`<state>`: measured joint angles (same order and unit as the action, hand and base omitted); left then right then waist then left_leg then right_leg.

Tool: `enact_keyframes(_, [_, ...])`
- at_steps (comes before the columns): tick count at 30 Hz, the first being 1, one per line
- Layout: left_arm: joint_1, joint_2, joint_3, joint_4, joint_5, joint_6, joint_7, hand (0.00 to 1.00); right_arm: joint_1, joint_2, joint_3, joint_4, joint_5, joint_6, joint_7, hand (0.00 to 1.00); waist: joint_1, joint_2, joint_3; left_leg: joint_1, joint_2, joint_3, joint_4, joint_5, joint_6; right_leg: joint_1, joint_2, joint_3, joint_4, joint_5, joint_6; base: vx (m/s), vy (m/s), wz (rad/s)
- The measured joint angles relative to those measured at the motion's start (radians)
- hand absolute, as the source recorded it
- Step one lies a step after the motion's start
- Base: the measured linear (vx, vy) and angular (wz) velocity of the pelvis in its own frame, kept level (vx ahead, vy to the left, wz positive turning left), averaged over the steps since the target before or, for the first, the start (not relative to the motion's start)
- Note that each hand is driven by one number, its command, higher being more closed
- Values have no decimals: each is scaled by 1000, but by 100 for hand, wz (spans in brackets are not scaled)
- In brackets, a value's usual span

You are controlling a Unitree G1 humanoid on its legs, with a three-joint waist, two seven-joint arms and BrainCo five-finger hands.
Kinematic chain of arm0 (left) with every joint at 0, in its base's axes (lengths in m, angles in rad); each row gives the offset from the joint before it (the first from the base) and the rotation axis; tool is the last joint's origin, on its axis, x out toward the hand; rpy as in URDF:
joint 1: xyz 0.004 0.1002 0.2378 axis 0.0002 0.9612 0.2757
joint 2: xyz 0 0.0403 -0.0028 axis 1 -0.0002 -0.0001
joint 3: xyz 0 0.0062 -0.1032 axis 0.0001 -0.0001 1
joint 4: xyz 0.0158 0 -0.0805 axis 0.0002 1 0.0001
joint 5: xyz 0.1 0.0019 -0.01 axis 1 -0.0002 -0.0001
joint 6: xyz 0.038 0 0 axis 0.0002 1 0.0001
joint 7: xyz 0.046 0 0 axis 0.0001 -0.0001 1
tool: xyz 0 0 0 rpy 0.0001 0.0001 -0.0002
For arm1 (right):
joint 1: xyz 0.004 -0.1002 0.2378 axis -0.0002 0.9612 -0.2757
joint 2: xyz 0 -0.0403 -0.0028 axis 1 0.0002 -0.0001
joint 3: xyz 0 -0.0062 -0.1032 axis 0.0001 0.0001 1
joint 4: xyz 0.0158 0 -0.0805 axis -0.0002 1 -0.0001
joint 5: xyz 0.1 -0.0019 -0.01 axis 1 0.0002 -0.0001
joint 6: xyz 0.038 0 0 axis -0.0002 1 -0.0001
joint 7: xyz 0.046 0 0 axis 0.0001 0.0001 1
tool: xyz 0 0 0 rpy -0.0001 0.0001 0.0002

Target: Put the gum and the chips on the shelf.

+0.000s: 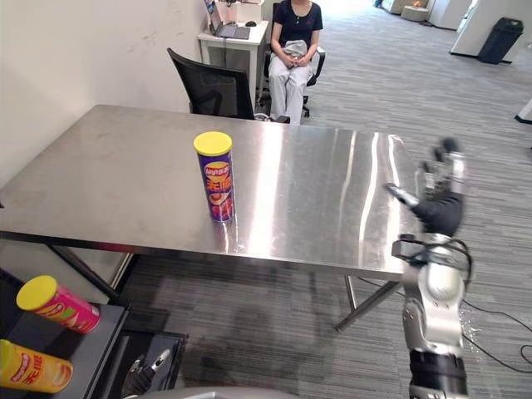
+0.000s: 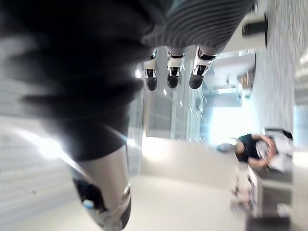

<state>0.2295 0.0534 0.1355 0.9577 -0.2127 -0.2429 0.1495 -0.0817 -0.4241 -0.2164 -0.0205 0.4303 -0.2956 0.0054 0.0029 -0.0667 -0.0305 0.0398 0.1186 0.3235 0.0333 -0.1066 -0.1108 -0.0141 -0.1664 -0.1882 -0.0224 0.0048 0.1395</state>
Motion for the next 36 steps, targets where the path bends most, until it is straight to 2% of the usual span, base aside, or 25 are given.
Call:
enact_keyframes(1, [0, 4, -8, 0, 0, -1, 1, 0, -34, -16, 37, 45, 1, 17, 55, 0, 0, 1, 0, -10, -5, -29, 3, 0, 0, 1, -4, -11, -4, 2, 3, -1, 19, 22])
enact_keyframes(4, [-2, 14, -15, 0, 3, -1, 2, 0, -118, -44, 112, 149, 2, 52, 151, 0, 2, 2, -1, -30, -14, -67, 4, 6, 9, 3, -9, -39, -11, 7, 1, 2, 12, 29])
enact_keyframes(7, [-3, 22, -15, -1, 31, -3, 2, 0, -181, -51, 156, 223, 2, 77, 189, 0, 3, 2, -1, -39, -18, -94, 6, 9, 14, 12, -12, -64, -14, 11, -4, 0, 12, 26])
enact_keyframes(12, [-3, 34, -14, 0, 38, 0, 3, 0, -244, -51, 198, 282, 1, 93, 191, 0, 10, 6, 6, -48, -30, -124, 16, 10, 20, 36, -19, -93, -42, 31, -8, -15, 27, 15])
enact_keyframes(19, [1, 42, -13, 1, 50, 2, 4, 0, -320, -51, 236, 335, 2, 120, 187, 0, 25, 23, 48, -55, -47, -174, 23, 17, 32, 40, -31, -108, -44, 34, -4, -46, 12, 6])
enact_keyframes(24, [9, 52, -22, 2, 69, 4, 3, 0, -368, -51, 280, 354, 2, 126, 197, 0, 28, 23, 68, -56, -51, -202, 22, 20, 35, 46, -31, -117, -46, 36, -1, -8, 0, 6])
enact_keyframes(29, [7, 69, -54, 3, 69, 4, 4, 0, -411, -49, 324, 400, 2, 154, 206, 0, 30, 20, 77, -55, -56, -223, 22, 21, 37, 60, -32, -136, -53, 36, -1, 14, 7, 11])
enact_keyframes(36, [5, 72, -62, 20, 69, 5, 4, 0, -459, -37, 394, 458, 2, 157, 218, 0, 40, 24, 95, -55, -58, -230, 21, 21, 37, 72, -31, -145, -66, 42, -6, 5, 1, 3])
